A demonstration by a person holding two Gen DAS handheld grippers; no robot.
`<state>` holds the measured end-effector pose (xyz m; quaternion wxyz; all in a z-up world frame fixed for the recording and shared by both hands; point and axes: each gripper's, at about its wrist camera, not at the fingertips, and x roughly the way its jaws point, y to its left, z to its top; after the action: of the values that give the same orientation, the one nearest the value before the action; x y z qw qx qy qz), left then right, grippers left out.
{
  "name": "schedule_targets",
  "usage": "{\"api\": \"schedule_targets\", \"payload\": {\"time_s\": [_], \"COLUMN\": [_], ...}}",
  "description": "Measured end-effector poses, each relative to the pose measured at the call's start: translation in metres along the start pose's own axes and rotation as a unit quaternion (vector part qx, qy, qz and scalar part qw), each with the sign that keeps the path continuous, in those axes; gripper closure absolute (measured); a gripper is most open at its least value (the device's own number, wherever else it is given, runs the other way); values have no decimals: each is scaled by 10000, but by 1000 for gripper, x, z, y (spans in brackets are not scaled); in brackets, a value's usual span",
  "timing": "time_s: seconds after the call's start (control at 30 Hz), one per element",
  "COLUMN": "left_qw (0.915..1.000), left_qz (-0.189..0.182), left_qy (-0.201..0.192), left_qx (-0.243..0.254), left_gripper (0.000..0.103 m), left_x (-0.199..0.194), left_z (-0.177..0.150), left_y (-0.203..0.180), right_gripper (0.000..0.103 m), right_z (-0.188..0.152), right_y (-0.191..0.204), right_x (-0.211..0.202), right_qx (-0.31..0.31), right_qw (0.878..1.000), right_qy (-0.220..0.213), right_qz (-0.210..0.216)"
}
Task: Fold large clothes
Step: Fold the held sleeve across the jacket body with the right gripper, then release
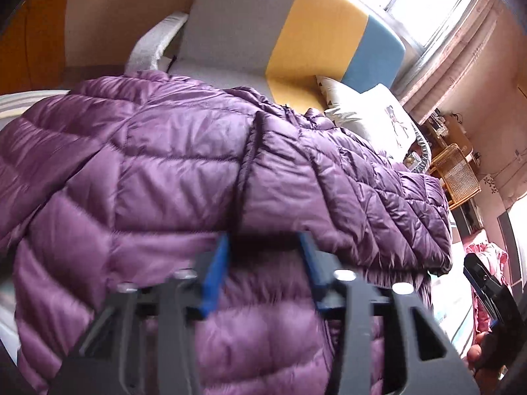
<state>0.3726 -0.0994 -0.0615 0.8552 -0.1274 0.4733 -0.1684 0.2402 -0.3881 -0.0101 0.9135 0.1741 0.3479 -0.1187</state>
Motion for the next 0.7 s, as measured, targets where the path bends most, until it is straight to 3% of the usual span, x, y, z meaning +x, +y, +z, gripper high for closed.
{"api": "schedule_targets", "payload": {"time_s": [0.1,0.2,0.43,0.6,0.7], "left_qw": [9999,9995,9988,9984,9985], "left_qz": [17,99,438,524,445], "left_qy": [-136,-301,-148,-173,-314], "left_qx": [73,18,141,111,-48], "left_gripper": [100,100,100,94,63], "left_x": [-3,-13,-1,-8,-29], "left_z": [3,3,-5,-10,-20], "left_y": [0,10,26,27,34], "right_gripper": [34,34,34,33,24], "right_z": [5,7,-12,-10,-7], "right_y": [-9,-10,6,9,8], "right_x": [11,29,87,91,81], "right_qx": [126,139,-245,-345,-343], "right_qw": [9999,9997,9951,9937,9940], "right_qy": [46,176,817,853,842], "right_qz": [-86,-126,-503,-636,-605]}}
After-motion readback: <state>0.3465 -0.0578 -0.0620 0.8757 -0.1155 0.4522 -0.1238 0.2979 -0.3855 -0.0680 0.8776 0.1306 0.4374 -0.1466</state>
